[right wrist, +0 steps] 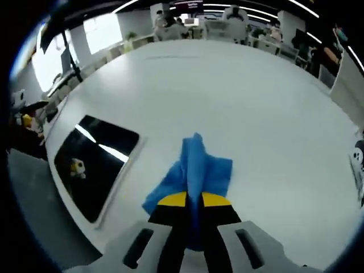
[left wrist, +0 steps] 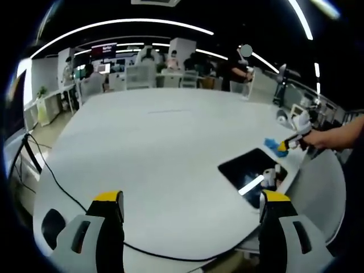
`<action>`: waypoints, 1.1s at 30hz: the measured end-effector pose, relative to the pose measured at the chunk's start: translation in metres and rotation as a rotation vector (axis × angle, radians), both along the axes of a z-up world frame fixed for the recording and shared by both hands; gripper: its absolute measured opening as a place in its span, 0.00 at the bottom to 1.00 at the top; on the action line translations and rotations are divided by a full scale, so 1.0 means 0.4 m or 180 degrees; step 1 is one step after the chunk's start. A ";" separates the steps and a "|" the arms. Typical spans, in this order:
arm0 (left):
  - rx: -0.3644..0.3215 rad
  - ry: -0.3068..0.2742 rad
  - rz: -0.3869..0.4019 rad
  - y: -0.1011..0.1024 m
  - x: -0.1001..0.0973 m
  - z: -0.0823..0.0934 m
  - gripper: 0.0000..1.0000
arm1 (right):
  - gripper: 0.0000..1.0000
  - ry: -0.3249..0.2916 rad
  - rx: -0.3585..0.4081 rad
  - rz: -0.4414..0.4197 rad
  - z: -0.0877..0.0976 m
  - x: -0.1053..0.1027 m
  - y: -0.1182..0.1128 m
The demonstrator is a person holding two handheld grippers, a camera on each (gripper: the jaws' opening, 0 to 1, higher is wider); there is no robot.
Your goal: Wipe the mirror surface with the cleaning cloth until all visible marks leave the cleaned area.
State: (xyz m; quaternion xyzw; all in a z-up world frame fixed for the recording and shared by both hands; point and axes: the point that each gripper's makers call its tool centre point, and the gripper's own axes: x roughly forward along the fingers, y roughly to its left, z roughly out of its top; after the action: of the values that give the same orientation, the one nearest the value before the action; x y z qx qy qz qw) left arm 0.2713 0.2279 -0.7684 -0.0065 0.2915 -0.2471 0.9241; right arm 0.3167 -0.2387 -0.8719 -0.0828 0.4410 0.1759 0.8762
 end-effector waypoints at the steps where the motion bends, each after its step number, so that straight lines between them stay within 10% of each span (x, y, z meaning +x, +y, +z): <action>1: -0.0001 0.0003 0.0018 0.005 -0.002 -0.003 1.00 | 0.01 0.0056 0.0086 -0.0182 0.005 0.001 -0.009; 9: -0.0021 0.0047 0.0004 -0.001 -0.010 -0.019 1.00 | 0.00 0.0605 0.0476 -0.0556 0.004 0.003 0.010; 14: -0.0032 0.0029 -0.0041 -0.013 -0.004 -0.014 1.00 | 0.00 0.0455 0.0459 -0.0411 0.072 0.017 0.032; 22: -0.0047 0.0017 -0.0026 -0.006 -0.004 -0.015 1.00 | 0.00 0.0626 0.1121 -0.0691 0.166 0.030 0.093; 33: -0.0050 0.0035 -0.0001 0.004 -0.027 -0.015 1.00 | 0.00 0.0790 0.1201 -0.0518 0.133 0.053 0.222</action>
State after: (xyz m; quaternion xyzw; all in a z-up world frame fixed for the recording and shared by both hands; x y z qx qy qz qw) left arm 0.2604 0.2297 -0.7744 -0.0151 0.2947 -0.2495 0.9223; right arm 0.3377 -0.1501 -0.8185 0.1405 0.5098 0.1928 0.8265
